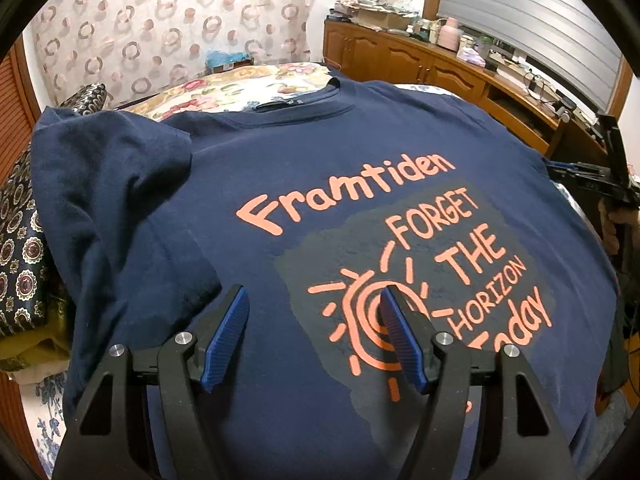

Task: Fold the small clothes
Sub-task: 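Move the right gripper to the other sleeve of the shirt, then grasp the sleeve with the right gripper, fold it over, release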

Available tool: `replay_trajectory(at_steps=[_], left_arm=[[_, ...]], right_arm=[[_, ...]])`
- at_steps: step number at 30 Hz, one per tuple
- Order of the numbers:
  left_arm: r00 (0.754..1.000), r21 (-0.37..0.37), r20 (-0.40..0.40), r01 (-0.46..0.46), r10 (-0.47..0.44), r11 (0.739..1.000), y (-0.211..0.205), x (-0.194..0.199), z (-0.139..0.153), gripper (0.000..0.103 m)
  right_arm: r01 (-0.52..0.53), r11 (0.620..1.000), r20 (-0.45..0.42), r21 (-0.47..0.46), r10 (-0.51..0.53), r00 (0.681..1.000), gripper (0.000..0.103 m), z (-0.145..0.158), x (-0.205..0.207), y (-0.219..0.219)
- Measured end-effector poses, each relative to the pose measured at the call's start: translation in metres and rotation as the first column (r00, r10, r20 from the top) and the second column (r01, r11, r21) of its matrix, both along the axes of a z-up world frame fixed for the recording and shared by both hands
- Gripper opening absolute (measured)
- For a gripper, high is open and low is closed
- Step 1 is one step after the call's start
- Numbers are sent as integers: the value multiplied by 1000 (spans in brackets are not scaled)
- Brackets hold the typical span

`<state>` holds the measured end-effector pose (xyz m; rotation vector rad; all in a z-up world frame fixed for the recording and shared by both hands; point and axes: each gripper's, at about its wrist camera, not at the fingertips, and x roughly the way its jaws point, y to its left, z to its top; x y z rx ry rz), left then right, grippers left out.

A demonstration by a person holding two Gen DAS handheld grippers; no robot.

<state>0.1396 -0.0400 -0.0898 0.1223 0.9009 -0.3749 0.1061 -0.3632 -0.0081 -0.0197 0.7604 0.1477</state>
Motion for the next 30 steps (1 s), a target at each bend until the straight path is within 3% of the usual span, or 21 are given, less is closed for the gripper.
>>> replay_trajectory(at_steps=[2, 5, 12, 18, 24, 30], left_arm=[[1000, 9, 6, -3, 3, 1000, -1, 1, -1, 69], [1000, 25, 13, -6, 6, 1000, -1, 1, -2, 71], [1000, 34, 25, 2, -3, 999, -3, 1, -4, 78], [1000, 38, 23, 7, -8, 999, -5, 2, -4, 82], [1000, 38, 21, 14, -15, 999, -5, 3, -5, 85], [1000, 43, 23, 14, -15, 999, -7, 3, -5, 86]], right_arm=[[9, 998, 17, -56, -8, 1000, 22, -3, -1, -8], [15, 993, 32, -116, -11, 999, 13, -1, -1, -7], [-7, 994, 139, -112, 22, 990, 10, 14, -11, 12], [-129, 985, 201, -115, 150, 968, 10, 22, -32, 52], [-245, 965, 123, -96, 255, 959, 10, -10, -41, 82], [-246, 966, 58, -79, 251, 966, 10, -37, -45, 74]])
